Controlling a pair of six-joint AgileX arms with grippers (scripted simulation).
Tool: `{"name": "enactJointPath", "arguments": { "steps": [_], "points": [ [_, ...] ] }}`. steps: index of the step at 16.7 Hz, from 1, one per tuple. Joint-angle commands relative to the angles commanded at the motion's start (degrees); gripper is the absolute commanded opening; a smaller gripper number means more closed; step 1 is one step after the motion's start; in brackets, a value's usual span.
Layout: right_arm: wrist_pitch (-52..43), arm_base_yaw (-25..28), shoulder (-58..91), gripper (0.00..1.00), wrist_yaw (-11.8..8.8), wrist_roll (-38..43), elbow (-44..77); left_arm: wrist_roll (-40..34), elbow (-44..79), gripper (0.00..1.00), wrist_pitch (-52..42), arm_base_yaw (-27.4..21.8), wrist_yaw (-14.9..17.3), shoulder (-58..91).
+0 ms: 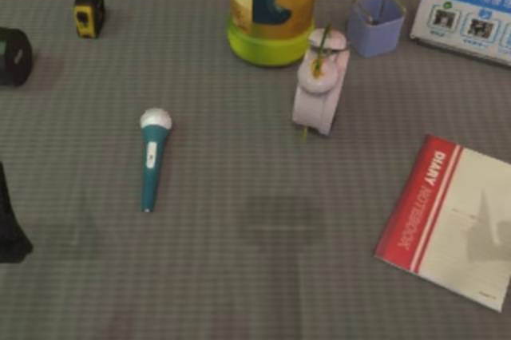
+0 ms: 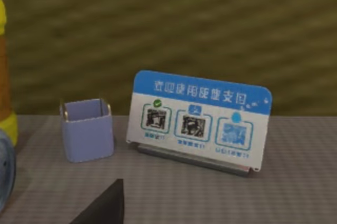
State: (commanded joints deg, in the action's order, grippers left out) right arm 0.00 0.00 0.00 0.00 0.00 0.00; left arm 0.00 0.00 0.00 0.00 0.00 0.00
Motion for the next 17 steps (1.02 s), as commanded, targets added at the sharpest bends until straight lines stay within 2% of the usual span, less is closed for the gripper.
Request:
{"name": "enactJointPath", "arguments": {
  "steps": [4,8,17],
  "points": [
    [0.00,0.00,0.00,1.00,0.00,0.00,0.00,-0.42,1.66,1.00,-1.07,-0.48,0.02,1.75],
    [0.00,0.00,0.00,1.00,0.00,0.00,0.00,-2.72,10.96,1.00,-6.95,-2.91,-0.14,12.60],
    [0.00,0.00,0.00,1.00,0.00,0.00,0.00,-10.90,44.46,1.00,-30.43,-11.83,-1.06,64.45]
  ]
}}
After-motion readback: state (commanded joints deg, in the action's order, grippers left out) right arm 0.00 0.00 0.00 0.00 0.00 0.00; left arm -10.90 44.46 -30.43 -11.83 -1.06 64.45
